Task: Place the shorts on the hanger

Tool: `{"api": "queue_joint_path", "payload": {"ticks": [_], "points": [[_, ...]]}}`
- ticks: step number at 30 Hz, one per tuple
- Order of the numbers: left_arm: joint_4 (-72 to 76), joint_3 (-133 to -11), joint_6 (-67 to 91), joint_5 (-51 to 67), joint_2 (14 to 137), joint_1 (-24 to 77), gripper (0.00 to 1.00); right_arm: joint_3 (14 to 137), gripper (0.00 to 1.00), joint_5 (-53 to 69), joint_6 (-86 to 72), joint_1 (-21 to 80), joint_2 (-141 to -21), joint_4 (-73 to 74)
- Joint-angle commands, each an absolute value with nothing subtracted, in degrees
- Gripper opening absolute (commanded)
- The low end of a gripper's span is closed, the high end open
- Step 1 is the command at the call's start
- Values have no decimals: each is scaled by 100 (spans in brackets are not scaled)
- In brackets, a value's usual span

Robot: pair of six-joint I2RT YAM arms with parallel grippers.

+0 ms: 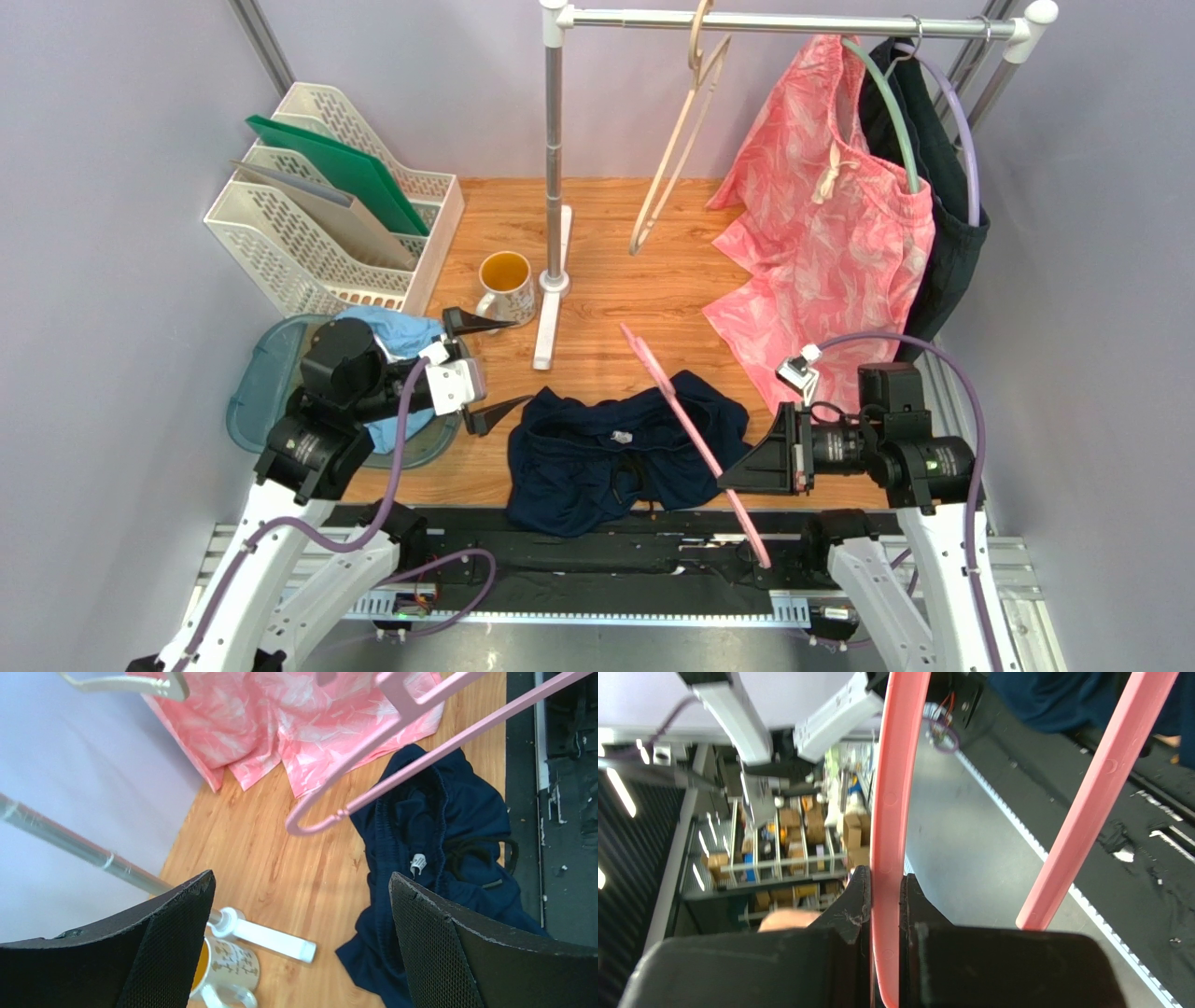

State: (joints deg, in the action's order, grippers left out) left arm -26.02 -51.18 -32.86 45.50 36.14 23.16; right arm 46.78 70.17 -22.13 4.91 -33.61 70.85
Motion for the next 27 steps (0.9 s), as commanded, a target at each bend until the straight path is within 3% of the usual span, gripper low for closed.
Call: {"api": "queue_joint_path", "payload": {"ticks": [1, 14, 19, 20, 22, 23, 24, 25, 27], "points": [[-2434, -5370, -4339, 5369, 4086, 2381, 95, 4860, 0, 7286, -2127, 1192, -3410, 6663], [-3243, -5493, -5862, 4870, 4878, 3770, 93, 6152, 0, 7102, -1240, 2882, -4561, 6178], [-3226, -5458, -5485, 4536, 5018, 3964, 83, 6249, 0, 6917, -879, 3304, -4693, 6442], [-3260, -5458, -5441, 4509, 5027, 3981, 79, 6275, 0, 6882, -740, 3348, -4719, 6468], [-3453, -5502, -5370, 4456, 5027, 3990, 49, 6354, 0, 6768, -607, 3436, -4755, 6565], [-3585, -5537, -5379, 4456, 5045, 3990, 23, 6398, 0, 6681, -432, 3428, -4816, 6609], [-3908, -5633, -5370, 4439, 5054, 3990, 10, 6512, 0, 6619, -318, 3445, -4851, 6705], [-4050, -5677, -5327, 4404, 5062, 3990, 0, 6582, 0, 6540, -203, 3445, -4886, 6741], [-4174, -5739, -5047, 4072, 5054, 3990, 0, 6827, 0, 6119, 138, 3445, -4983, 6785]]}}
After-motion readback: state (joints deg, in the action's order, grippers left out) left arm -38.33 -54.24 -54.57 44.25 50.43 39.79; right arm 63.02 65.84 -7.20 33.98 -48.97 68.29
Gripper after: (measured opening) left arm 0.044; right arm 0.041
